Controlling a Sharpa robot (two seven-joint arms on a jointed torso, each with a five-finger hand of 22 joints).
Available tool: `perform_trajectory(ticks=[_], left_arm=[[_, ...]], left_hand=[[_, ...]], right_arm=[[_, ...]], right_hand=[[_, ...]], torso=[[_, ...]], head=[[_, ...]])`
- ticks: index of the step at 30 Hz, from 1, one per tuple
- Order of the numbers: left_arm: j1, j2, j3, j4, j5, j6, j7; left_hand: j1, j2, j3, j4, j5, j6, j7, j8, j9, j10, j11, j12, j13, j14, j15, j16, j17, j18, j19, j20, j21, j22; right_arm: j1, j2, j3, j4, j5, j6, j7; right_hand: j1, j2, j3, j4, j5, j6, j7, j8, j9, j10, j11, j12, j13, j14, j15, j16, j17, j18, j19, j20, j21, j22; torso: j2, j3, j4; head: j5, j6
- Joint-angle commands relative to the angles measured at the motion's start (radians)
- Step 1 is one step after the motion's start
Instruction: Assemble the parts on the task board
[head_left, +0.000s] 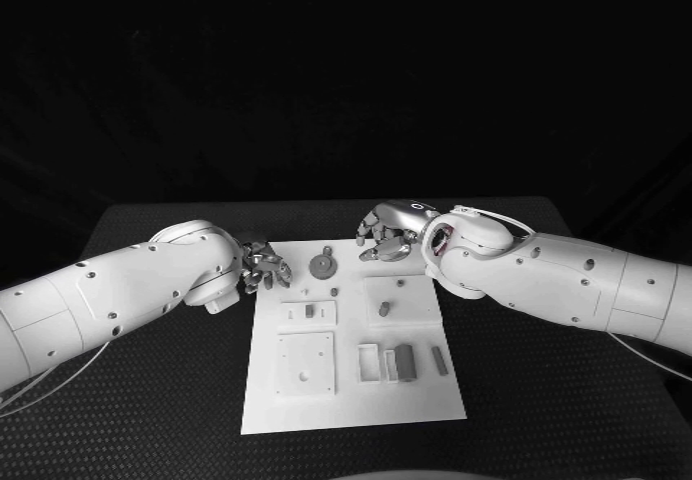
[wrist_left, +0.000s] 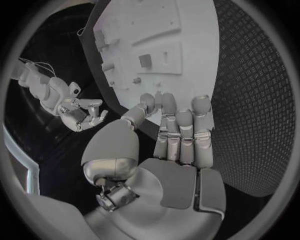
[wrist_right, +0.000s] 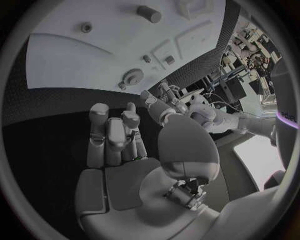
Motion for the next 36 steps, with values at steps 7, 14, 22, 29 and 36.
perform_trajectory(ticks=[7, 14, 22, 29, 36], left_arm=[[-0.008, -0.029, -0.04, 0.066, -0.013, -0.116, -0.036], [-0.014, -0.042, -0.064, 0.091, -0.016, -0.136, -0.048], [-0.022, -0.044, -0.067, 0.106, -0.028, -0.128, -0.054], [-0.027, -0.046, -0.068, 0.116, -0.042, -0.122, -0.058], [-0.032, -0.045, -0.069, 0.12, -0.054, -0.121, -0.061]], left_hand=[[0.0, 0.007, 0.002, -0.008, 0.029, 0.074, -0.033, 0.063, 0.204, 0.054, -0.043, 0.009, 0.008, 0.067, -0.052, 0.012, 0.01, 0.035, 0.054, -0.042, 0.02, 0.023], [-0.002, 0.007, 0.004, -0.011, 0.042, 0.079, -0.035, 0.063, 0.211, 0.059, -0.045, 0.011, 0.012, 0.072, -0.055, 0.015, 0.015, 0.034, 0.057, -0.043, 0.026, 0.022], [-0.004, 0.007, 0.005, -0.011, 0.049, 0.082, -0.036, 0.063, 0.215, 0.062, -0.046, 0.012, 0.014, 0.075, -0.056, 0.016, 0.017, 0.034, 0.058, -0.044, 0.029, 0.022], [-0.005, 0.008, 0.006, -0.011, 0.051, 0.083, -0.037, 0.063, 0.216, 0.063, -0.047, 0.013, 0.014, 0.076, -0.056, 0.017, 0.018, 0.033, 0.058, -0.044, 0.03, 0.022], [-0.006, 0.008, 0.006, -0.012, 0.053, 0.084, -0.037, 0.063, 0.217, 0.064, -0.047, 0.013, 0.015, 0.077, -0.056, 0.017, 0.019, 0.033, 0.059, -0.044, 0.03, 0.022]], right_arm=[[0.0, -0.001, 0.0, 0.001, 0.0, 0.006, 0.003], [0.0, -0.001, 0.0, 0.001, 0.0, 0.006, 0.003], [0.0, -0.002, 0.0, 0.0, 0.001, 0.007, 0.003], [0.0, -0.002, 0.0, 0.0, 0.002, 0.008, 0.004], [0.0, -0.003, 0.0, 0.0, 0.002, 0.008, 0.004]], right_hand=[[-0.009, -0.003, -0.001, 0.008, 0.002, -0.004, 0.008, -0.004, 0.002, -0.001, 0.007, -0.004, 0.0, -0.006, 0.0, -0.006, -0.001, 0.046, -0.002, -0.005, -0.007, 0.009], [-0.009, -0.003, -0.001, 0.009, 0.002, -0.004, 0.008, -0.004, 0.002, -0.001, 0.007, -0.004, 0.0, -0.006, 0.0, -0.006, -0.001, 0.046, -0.002, -0.005, -0.007, 0.009], [-0.01, -0.003, -0.001, 0.009, 0.002, -0.004, 0.008, -0.004, 0.002, -0.001, 0.007, -0.004, 0.0, -0.006, 0.0, -0.007, -0.002, 0.046, -0.002, -0.005, -0.007, 0.009], [-0.01, -0.003, -0.001, 0.01, 0.002, -0.004, 0.009, -0.004, 0.002, -0.001, 0.007, -0.004, 0.0, -0.007, 0.0, -0.007, -0.002, 0.046, -0.002, -0.005, -0.007, 0.009], [-0.01, -0.003, 0.0, 0.01, 0.002, -0.004, 0.009, -0.004, 0.002, -0.001, 0.007, -0.004, 0.0, -0.006, 0.0, -0.007, -0.002, 0.046, -0.002, -0.006, -0.007, 0.009]], torso=[[0.0, 0.0015, -0.001], [0.001, 0.0016, -0.0017], [0.003, 0.0013, -0.0032], [0.003, 0.0018, -0.0036], [0.003, 0.0015, -0.0031]], head=[[0.004, -0.002], [0.008, -0.002], [0.01, -0.002], [0.009, -0.004], [0.008, -0.006]])
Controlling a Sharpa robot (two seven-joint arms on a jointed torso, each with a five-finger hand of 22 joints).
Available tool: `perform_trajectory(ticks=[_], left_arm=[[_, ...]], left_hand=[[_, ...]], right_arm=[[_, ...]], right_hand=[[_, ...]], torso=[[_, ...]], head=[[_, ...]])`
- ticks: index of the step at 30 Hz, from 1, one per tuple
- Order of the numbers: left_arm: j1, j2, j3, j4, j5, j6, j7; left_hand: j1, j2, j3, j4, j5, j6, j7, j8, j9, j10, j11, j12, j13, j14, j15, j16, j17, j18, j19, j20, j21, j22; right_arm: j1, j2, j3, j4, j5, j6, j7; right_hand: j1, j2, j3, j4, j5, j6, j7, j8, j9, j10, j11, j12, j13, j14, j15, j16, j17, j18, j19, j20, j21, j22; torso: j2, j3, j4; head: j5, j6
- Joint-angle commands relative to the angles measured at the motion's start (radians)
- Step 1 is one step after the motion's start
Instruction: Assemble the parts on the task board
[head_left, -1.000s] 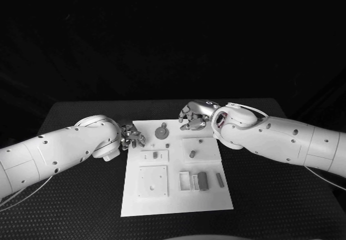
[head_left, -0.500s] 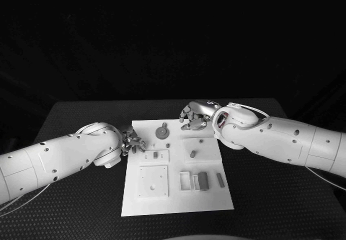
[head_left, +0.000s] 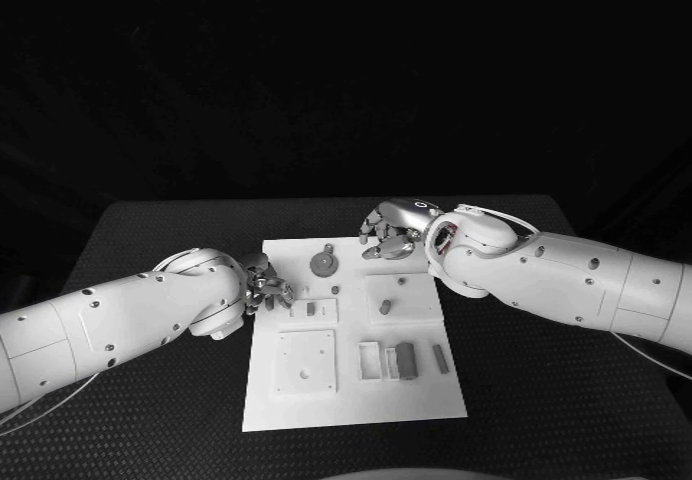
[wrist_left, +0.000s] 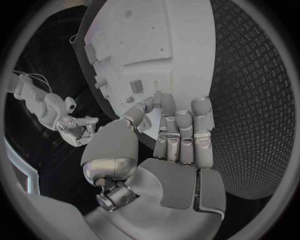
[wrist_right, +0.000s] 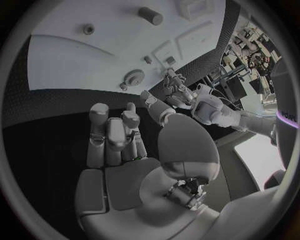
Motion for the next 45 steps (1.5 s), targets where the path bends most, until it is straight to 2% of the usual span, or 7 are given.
perform_trajectory(ticks=[1, 12, 25, 31, 45], left_arm=[[-0.004, 0.002, -0.001, 0.003, -0.022, -0.003, -0.004], [-0.009, 0.008, -0.013, 0.006, -0.017, 0.011, -0.007], [-0.015, 0.015, -0.015, 0.008, -0.02, 0.027, -0.011], [-0.016, 0.013, -0.016, 0.006, -0.02, 0.039, -0.012], [-0.016, 0.01, -0.018, 0.011, -0.02, 0.054, -0.015]], left_hand=[[0.001, 0.012, 0.012, -0.003, 0.007, 0.061, -0.029, 0.062, 0.217, 0.044, -0.035, 0.005, 0.001, 0.05, -0.054, 0.003, 0.002, 0.033, 0.035, -0.035, 0.004, 0.022], [0.0, 0.013, 0.012, -0.003, 0.007, 0.061, -0.029, 0.062, 0.219, 0.044, -0.035, 0.006, 0.002, 0.05, -0.054, 0.004, 0.002, 0.033, 0.035, -0.035, 0.005, 0.022], [0.0, 0.013, 0.012, -0.004, 0.007, 0.061, -0.029, 0.062, 0.221, 0.044, -0.036, 0.006, 0.003, 0.051, -0.055, 0.004, 0.003, 0.033, 0.035, -0.035, 0.005, 0.022], [-0.001, 0.013, 0.012, -0.004, 0.007, 0.061, -0.029, 0.062, 0.221, 0.044, -0.036, 0.006, 0.003, 0.051, -0.055, 0.004, 0.004, 0.033, 0.035, -0.035, 0.006, 0.022], [0.0, 0.013, 0.013, -0.006, 0.007, 0.061, -0.029, 0.061, 0.223, 0.044, -0.036, 0.007, 0.004, 0.051, -0.055, 0.004, 0.005, 0.033, 0.035, -0.035, 0.006, 0.022]], right_arm=[[0.0, 0.0, 0.0, 0.001, -0.002, 0.008, 0.003], [0.0, 0.0, 0.0, 0.001, -0.002, 0.008, 0.003], [0.0, 0.0, 0.0, 0.001, -0.002, 0.009, 0.003], [0.0, -0.003, 0.0, 0.001, -0.001, 0.009, 0.002], [0.0, -0.001, 0.0, 0.0, 0.0, 0.011, 0.003]], right_hand=[[-0.01, -0.003, 0.0, 0.005, 0.002, -0.004, 0.008, -0.004, 0.002, -0.001, 0.007, -0.004, 0.0, -0.006, 0.0, -0.003, 0.0, 0.046, 0.001, -0.009, -0.004, 0.009], [-0.009, -0.004, 0.0, 0.005, 0.002, -0.004, 0.008, -0.004, 0.002, -0.001, 0.007, -0.005, 0.0, -0.007, 0.0, -0.003, 0.0, 0.046, 0.001, -0.009, -0.004, 0.009], [-0.009, -0.004, 0.001, 0.006, 0.002, -0.004, 0.008, -0.004, 0.002, -0.001, 0.007, -0.005, 0.0, -0.006, 0.0, -0.003, 0.001, 0.046, 0.001, -0.009, -0.004, 0.009], [-0.009, -0.004, 0.001, 0.006, 0.002, -0.004, 0.008, -0.004, 0.002, -0.001, 0.007, -0.005, 0.0, -0.006, 0.0, -0.003, 0.001, 0.046, 0.002, -0.009, -0.004, 0.009], [-0.009, -0.004, 0.001, 0.007, 0.002, -0.004, 0.008, -0.005, 0.003, -0.001, 0.007, -0.005, 0.0, -0.007, 0.0, -0.003, 0.0, 0.046, 0.002, -0.009, -0.005, 0.009]], torso=[[0.0, -0.0003, 0.0003], [0.0, -0.0003, 0.0004], [0.0, 0.0004, -0.0003], [0.0, 0.0003, 0.0001], [0.0, -0.0005, 0.0008]], head=[[0.0, -0.001], [-0.001, -0.002], [0.0, -0.003], [-0.001, -0.007], [0.0, -0.008]])
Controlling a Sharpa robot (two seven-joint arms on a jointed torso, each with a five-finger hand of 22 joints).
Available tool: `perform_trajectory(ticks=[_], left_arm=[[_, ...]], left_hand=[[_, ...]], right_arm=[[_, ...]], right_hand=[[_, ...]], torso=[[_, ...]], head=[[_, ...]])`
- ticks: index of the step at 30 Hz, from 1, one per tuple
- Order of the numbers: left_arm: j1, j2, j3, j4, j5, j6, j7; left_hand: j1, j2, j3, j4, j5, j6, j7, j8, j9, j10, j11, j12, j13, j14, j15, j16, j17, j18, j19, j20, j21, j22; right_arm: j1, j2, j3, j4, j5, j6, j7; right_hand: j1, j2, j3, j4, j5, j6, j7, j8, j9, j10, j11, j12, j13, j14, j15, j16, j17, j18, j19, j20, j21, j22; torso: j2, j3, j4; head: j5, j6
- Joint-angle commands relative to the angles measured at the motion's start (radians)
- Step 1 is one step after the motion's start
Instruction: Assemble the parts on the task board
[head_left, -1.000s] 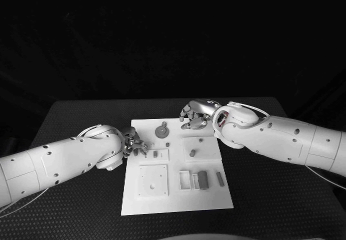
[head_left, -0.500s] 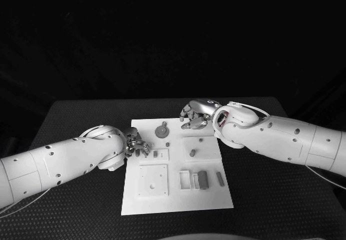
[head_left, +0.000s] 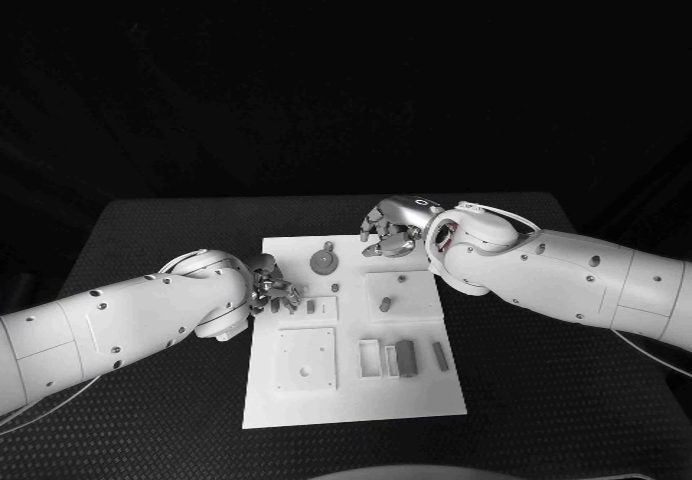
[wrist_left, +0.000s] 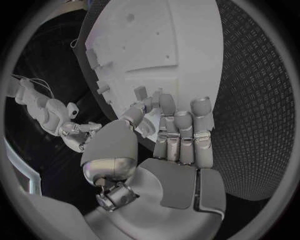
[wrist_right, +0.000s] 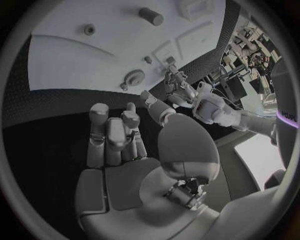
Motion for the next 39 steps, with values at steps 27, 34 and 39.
perform_trajectory(ticks=[27, 34, 39], left_arm=[[-0.017, -0.012, -0.01, 0.001, -0.036, 0.045, -0.024], [-0.017, -0.015, -0.01, 0.002, -0.036, 0.049, -0.025], [-0.018, -0.014, -0.01, 0.001, -0.037, 0.049, -0.025]], left_hand=[[0.003, 0.01, 0.012, -0.009, 0.006, 0.044, -0.027, 0.06, 0.166, 0.033, -0.024, 0.009, 0.005, 0.039, -0.046, 0.006, 0.004, 0.033, 0.024, -0.03, 0.01, 0.021], [0.003, 0.01, 0.012, -0.009, 0.006, 0.044, -0.028, 0.06, 0.167, 0.033, -0.024, 0.01, 0.005, 0.039, -0.046, 0.006, 0.005, 0.033, 0.024, -0.03, 0.01, 0.021], [0.003, 0.01, 0.012, -0.009, 0.006, 0.044, -0.028, 0.06, 0.167, 0.032, -0.024, 0.01, 0.006, 0.039, -0.046, 0.006, 0.005, 0.033, 0.024, -0.03, 0.01, 0.021]], right_arm=[[0.0, -0.001, 0.0, 0.0, -0.002, 0.01, 0.004], [0.0, -0.002, 0.0, -0.001, -0.001, 0.011, 0.004], [0.0, -0.002, 0.0, -0.001, -0.001, 0.011, 0.004]], right_hand=[[-0.009, -0.004, 0.001, 0.007, 0.002, -0.001, 0.008, -0.005, 0.002, -0.001, 0.007, -0.005, 0.0, -0.006, 0.0, -0.003, 0.001, 0.046, 0.002, -0.006, -0.005, 0.009], [-0.009, -0.004, 0.001, 0.008, 0.002, -0.001, 0.008, -0.005, 0.002, -0.001, 0.007, -0.005, 0.0, -0.006, 0.0, -0.003, 0.0, 0.046, 0.002, -0.006, -0.005, 0.009], [-0.008, -0.004, 0.001, 0.008, 0.002, -0.001, 0.008, -0.005, 0.002, -0.001, 0.007, -0.005, 0.0, -0.006, 0.0, -0.003, 0.001, 0.046, 0.002, -0.006, -0.005, 0.009]], torso=[[0.0, 0.0001, 0.0004], [0.001, -0.0003, -0.0008], [0.0, -0.0011, 0.0002]], head=[[0.007, -0.004], [0.007, -0.004], [0.005, -0.003]])
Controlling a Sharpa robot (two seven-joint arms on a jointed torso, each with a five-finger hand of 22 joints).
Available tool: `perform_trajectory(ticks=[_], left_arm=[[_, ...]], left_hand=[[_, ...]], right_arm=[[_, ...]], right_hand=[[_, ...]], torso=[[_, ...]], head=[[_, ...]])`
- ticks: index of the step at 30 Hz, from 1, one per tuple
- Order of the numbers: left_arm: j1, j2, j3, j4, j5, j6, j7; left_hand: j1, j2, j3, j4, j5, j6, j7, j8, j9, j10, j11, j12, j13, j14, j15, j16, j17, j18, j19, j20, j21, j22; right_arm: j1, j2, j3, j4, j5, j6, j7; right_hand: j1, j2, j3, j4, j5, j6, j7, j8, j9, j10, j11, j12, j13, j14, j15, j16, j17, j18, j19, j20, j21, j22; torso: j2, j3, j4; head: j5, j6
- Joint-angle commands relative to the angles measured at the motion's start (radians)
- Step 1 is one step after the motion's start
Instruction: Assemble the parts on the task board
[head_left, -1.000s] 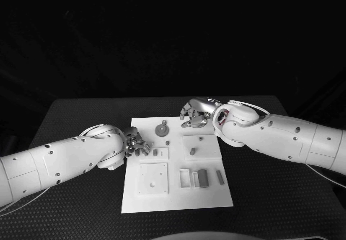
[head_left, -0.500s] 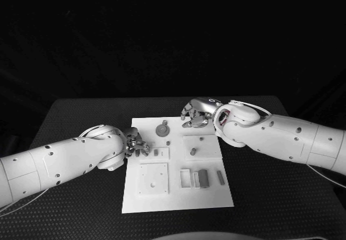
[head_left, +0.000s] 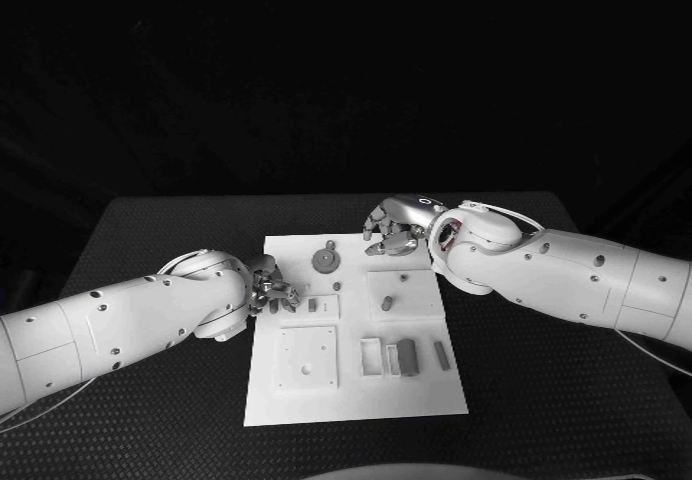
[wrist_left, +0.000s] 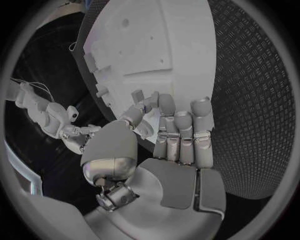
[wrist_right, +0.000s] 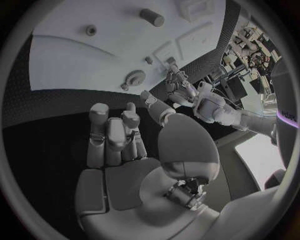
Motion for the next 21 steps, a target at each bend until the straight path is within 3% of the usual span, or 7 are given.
perform_trajectory(ticks=[1, 9, 14, 21], left_arm=[[-0.012, -0.001, -0.009, -0.006, -0.009, 0.042, -0.028], [-0.012, 0.001, -0.009, -0.007, -0.007, 0.05, -0.028], [-0.012, 0.002, -0.009, -0.009, -0.005, 0.061, -0.028], [-0.012, 0.004, -0.009, -0.009, -0.004, 0.075, -0.026]], left_hand=[[0.002, 0.011, 0.013, -0.009, 0.003, 0.038, -0.024, 0.014, 0.118, 0.029, -0.021, 0.006, 0.002, 0.035, -0.042, 0.007, 0.002, 0.033, 0.026, -0.029, 0.007, 0.022], [-0.003, 0.007, 0.011, -0.006, 0.002, 0.037, -0.024, 0.013, 0.12, 0.027, -0.02, 0.006, 0.003, 0.034, -0.043, 0.006, 0.003, 0.032, 0.025, -0.029, 0.007, 0.021], [-0.017, -0.004, 0.004, 0.009, -0.018, 0.038, -0.024, 0.012, 0.127, 0.026, -0.02, 0.007, 0.006, 0.033, -0.043, 0.005, 0.006, 0.032, 0.024, -0.029, 0.009, 0.02], [-0.061, -0.048, -0.015, 0.048, -0.033, 0.036, -0.024, 0.006, 0.136, 0.023, -0.02, 0.007, 0.011, 0.031, -0.043, 0.002, 0.01, 0.032, 0.019, -0.031, 0.009, 0.019]], right_arm=[[0.0, 0.0, 0.0, 0.001, -0.002, 0.01, 0.004], [0.0, 0.0, 0.0, 0.001, -0.002, 0.01, 0.004], [0.0, 0.0, 0.0, 0.001, -0.002, 0.01, 0.004], [0.0, 0.0, 0.0, 0.0, -0.002, 0.011, 0.004]], right_hand=[[-0.008, -0.004, 0.001, 0.008, 0.002, -0.003, 0.007, -0.005, 0.001, -0.001, 0.007, -0.005, 0.0, -0.006, 0.0, -0.003, 0.0, 0.046, -0.002, -0.006, -0.005, 0.009], [-0.009, -0.004, 0.001, 0.008, 0.002, -0.003, 0.007, -0.005, 0.002, -0.001, 0.007, -0.005, 0.0, -0.006, 0.0, -0.003, 0.0, 0.046, -0.002, -0.006, -0.005, 0.009], [-0.009, -0.004, 0.001, 0.008, 0.002, -0.003, 0.007, -0.005, 0.002, -0.001, 0.007, -0.005, 0.0, -0.006, 0.0, -0.003, 0.0, 0.046, -0.002, -0.006, -0.005, 0.009], [-0.009, -0.004, 0.001, 0.008, 0.002, -0.003, 0.007, -0.005, 0.002, -0.001, 0.007, -0.005, 0.0, -0.007, 0.0, -0.004, -0.001, 0.046, -0.002, -0.006, -0.005, 0.009]], torso=[[0.0, -0.001, 0.0007], [0.0, -0.0004, 0.0002], [0.0, -0.0004, 0.0005], [0.0, 0.0003, -0.0001]], head=[[-0.002, 0.0], [-0.002, 0.001], [-0.002, 0.0], [-0.002, -0.001]])
